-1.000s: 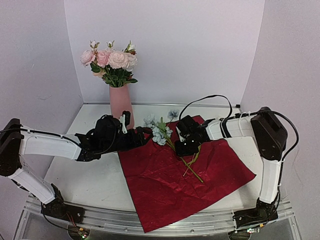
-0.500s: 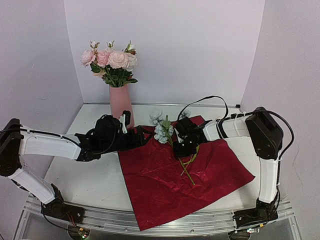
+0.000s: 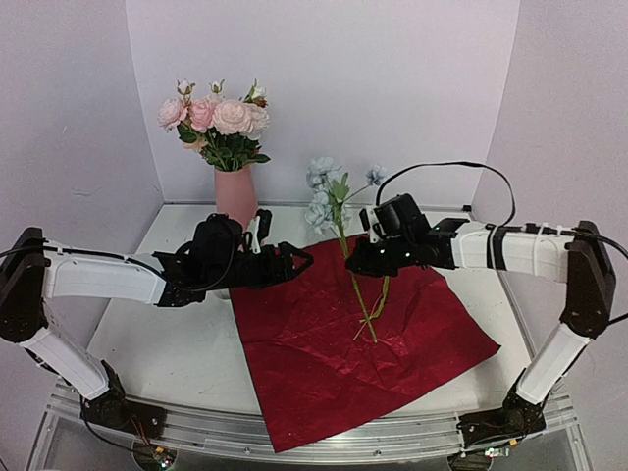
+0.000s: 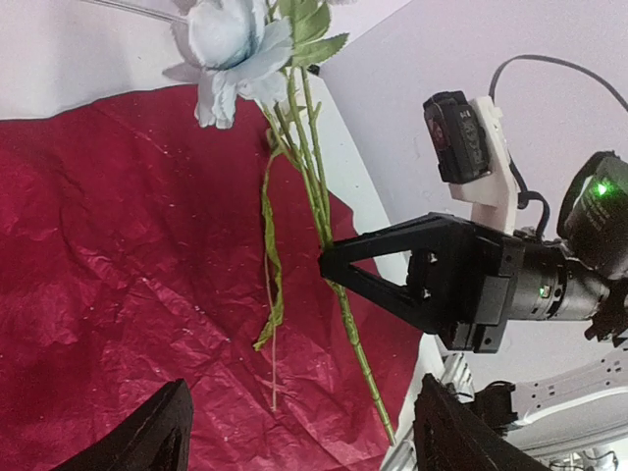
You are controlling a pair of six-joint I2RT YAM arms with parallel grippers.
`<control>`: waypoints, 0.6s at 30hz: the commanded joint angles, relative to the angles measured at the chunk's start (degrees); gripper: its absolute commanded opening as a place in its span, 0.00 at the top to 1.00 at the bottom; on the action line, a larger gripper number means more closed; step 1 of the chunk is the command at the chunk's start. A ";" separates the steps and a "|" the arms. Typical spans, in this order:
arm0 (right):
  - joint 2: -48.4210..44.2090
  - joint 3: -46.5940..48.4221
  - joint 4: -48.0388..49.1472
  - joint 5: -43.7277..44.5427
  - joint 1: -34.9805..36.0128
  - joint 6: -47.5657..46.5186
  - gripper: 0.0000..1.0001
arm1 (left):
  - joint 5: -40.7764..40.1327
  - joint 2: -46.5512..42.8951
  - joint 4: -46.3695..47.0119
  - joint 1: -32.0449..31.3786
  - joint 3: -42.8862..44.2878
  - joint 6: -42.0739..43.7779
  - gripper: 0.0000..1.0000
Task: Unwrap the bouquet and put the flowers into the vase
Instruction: Pick up the fake flower from the wrapping paper.
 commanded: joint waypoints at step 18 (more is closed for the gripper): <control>-17.00 -13.25 21.21 -7.74 1.26 6.57 1.00 | 8.60 7.48 1.64 -1.09 17.56 -2.77 0.38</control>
